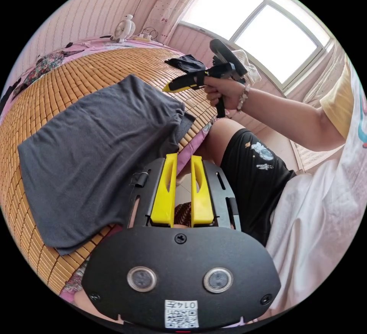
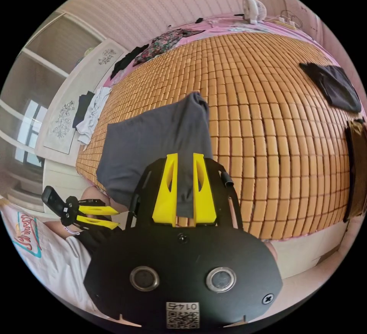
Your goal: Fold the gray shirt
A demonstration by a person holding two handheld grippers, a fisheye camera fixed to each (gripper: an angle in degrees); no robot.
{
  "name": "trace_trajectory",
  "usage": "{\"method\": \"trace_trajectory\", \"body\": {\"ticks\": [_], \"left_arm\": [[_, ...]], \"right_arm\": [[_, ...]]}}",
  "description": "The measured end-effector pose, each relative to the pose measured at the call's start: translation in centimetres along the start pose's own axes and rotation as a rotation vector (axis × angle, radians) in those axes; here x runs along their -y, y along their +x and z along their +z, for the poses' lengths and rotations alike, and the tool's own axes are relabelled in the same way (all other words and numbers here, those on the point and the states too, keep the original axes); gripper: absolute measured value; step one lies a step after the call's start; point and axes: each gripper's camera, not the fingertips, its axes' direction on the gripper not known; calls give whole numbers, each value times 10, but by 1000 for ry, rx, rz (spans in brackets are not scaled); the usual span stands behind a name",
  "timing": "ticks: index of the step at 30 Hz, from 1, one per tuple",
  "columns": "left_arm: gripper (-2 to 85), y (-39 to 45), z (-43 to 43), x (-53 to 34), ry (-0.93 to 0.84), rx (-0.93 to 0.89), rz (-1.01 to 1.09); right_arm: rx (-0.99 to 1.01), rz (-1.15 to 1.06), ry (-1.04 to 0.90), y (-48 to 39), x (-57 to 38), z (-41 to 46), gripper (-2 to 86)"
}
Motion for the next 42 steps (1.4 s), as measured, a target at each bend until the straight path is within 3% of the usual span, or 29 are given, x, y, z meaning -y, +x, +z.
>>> {"method": "trace_trajectory", "body": {"ticks": [3,9,17,23,26,28,29,34,39,42], "left_arm": [[98,7,10,18,15,70,79],[149,26,49,57,-17,131,240],[178,39,109,101,-125,144,336],[58,33,114,112,-159,180,277],[-1,25,107,100,-195,95,218],[-2,28,101,89,-201,79,215],[-2,31,96,82,-200,71,219],[-3,44,82,63,-208,-11,228],[-4,54,78,60,-210,-20,279],[-4,54,75,65,-189,-42,291]], "right_arm": [[27,99,-41,30,-20,-23,119],[113,108,-245,49,-26,-22,52],[401,166,-73,84,-24,-89,18],[779,55,9,74,-22,-120,32],[651,54,105,88,-21,-145,55],[403,94,115,99,-16,-144,73],[375,107,113,101,-14,-141,78],[357,142,85,93,5,-102,62],[253,28,-11,62,15,-94,33],[324,112,4,76,5,-117,30]]}}
